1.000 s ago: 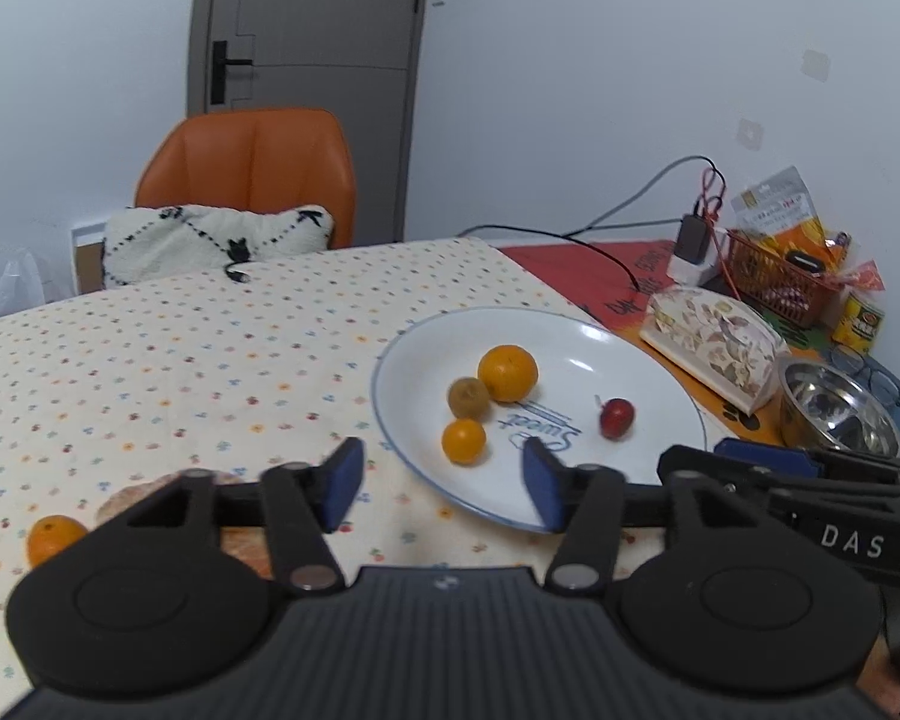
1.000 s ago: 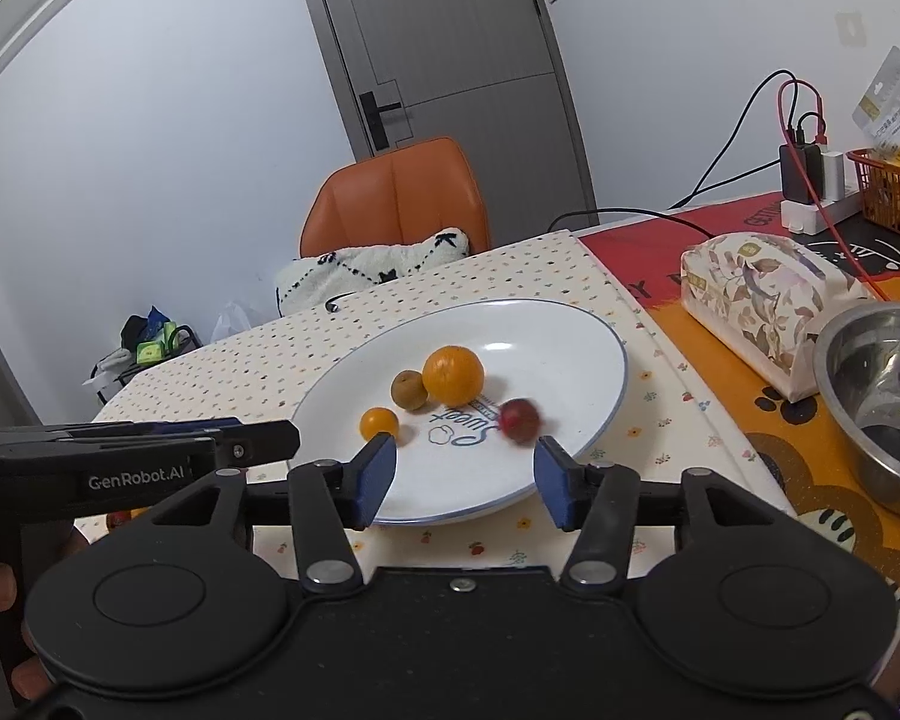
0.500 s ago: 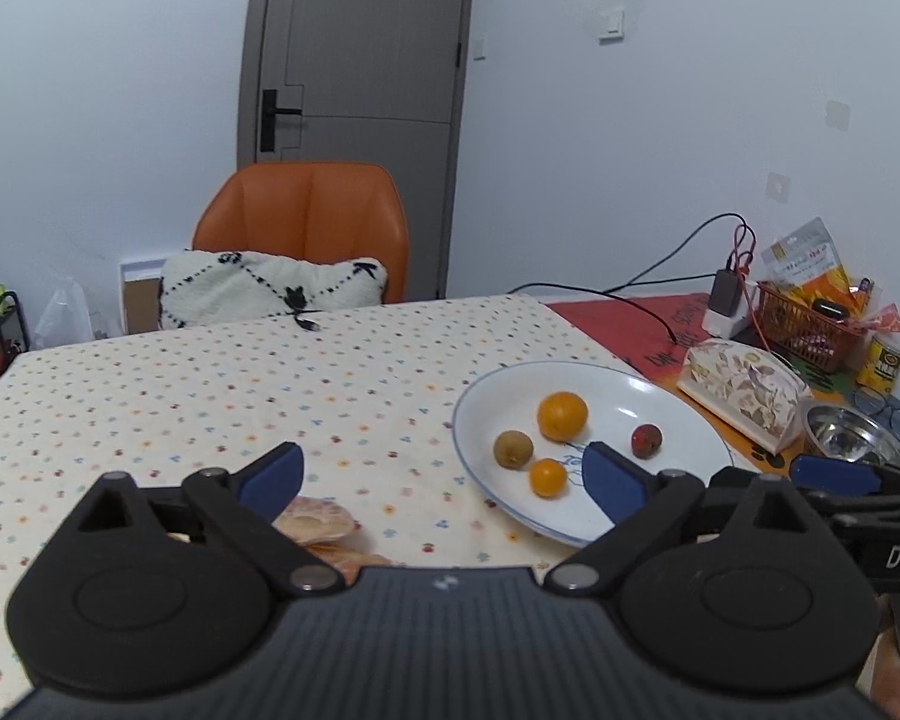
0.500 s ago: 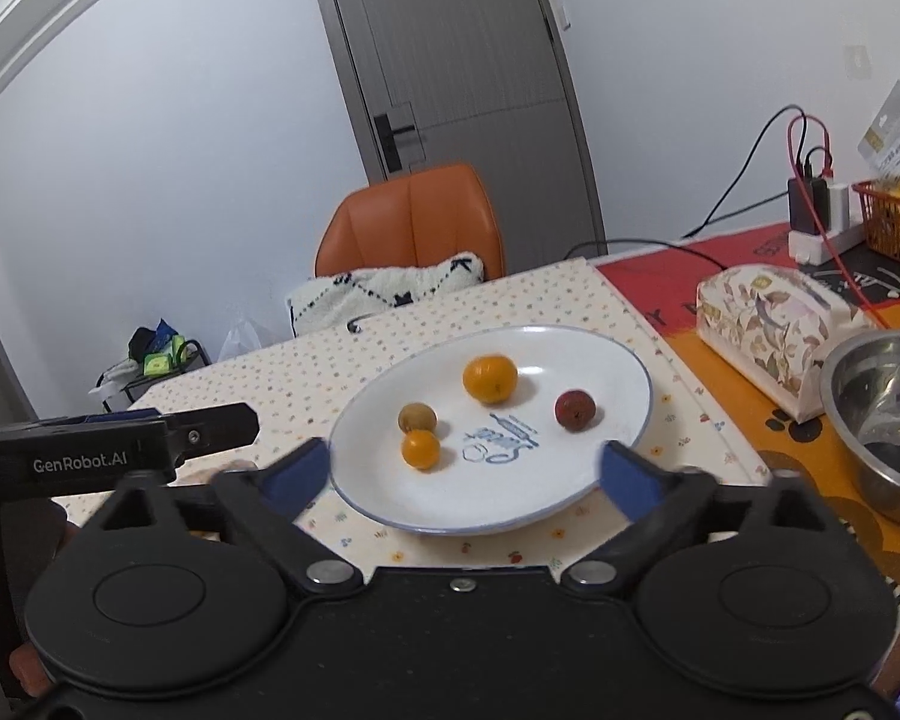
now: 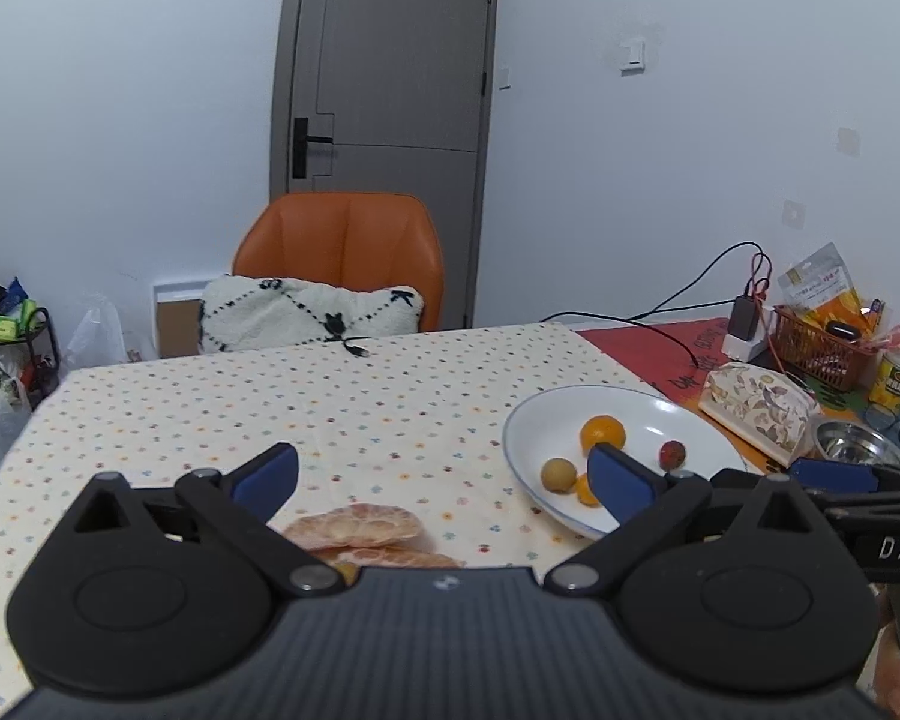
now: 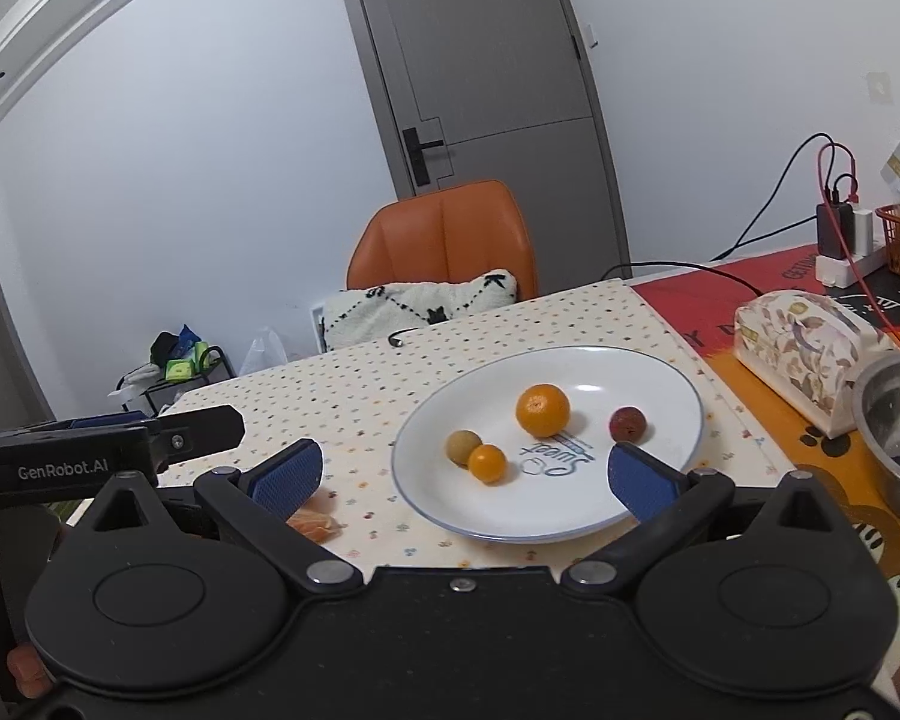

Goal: Organize fruits
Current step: 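Move both open grippers back toward the remaining fruits, then lower both grippers toward the remaining oranges and red apple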

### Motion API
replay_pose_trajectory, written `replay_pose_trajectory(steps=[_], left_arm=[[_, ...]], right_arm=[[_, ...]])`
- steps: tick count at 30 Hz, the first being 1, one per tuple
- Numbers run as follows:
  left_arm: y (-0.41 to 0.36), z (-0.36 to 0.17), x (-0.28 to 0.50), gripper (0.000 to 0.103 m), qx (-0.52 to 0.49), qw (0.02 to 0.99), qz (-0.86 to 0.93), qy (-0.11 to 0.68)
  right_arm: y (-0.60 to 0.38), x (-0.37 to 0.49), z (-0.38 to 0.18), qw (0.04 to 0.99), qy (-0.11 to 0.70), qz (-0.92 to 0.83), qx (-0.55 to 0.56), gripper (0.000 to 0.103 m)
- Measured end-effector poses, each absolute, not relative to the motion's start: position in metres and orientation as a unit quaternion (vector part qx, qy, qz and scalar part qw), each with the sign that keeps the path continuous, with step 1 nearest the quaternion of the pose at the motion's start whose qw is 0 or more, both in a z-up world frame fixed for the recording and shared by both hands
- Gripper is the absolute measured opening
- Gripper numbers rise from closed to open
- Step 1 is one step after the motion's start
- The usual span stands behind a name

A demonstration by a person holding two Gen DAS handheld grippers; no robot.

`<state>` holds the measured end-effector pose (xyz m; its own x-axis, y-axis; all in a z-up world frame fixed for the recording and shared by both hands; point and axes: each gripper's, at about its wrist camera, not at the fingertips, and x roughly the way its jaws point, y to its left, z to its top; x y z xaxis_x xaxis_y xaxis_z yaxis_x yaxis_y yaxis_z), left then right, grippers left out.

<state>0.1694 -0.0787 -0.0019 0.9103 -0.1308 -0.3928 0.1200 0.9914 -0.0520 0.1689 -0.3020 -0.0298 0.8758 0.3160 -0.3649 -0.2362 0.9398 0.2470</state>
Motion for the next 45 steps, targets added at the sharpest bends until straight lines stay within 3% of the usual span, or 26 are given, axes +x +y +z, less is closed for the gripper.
replay_pose_trajectory(steps=[23, 45], left_arm=[[-0.017, 0.001, 0.144, 0.103, -0.036, 0.978, -0.016, 0.206], [0.017, -0.04, 0.149, 0.101, -0.071, 0.966, -0.009, 0.25]], right_arm=[[-0.257, 0.162, -0.022, 0.959, 0.207, 0.18, 0.073, 0.103], [-0.22, 0.172, -0.039, 0.939, 0.246, 0.232, 0.067, 0.103]])
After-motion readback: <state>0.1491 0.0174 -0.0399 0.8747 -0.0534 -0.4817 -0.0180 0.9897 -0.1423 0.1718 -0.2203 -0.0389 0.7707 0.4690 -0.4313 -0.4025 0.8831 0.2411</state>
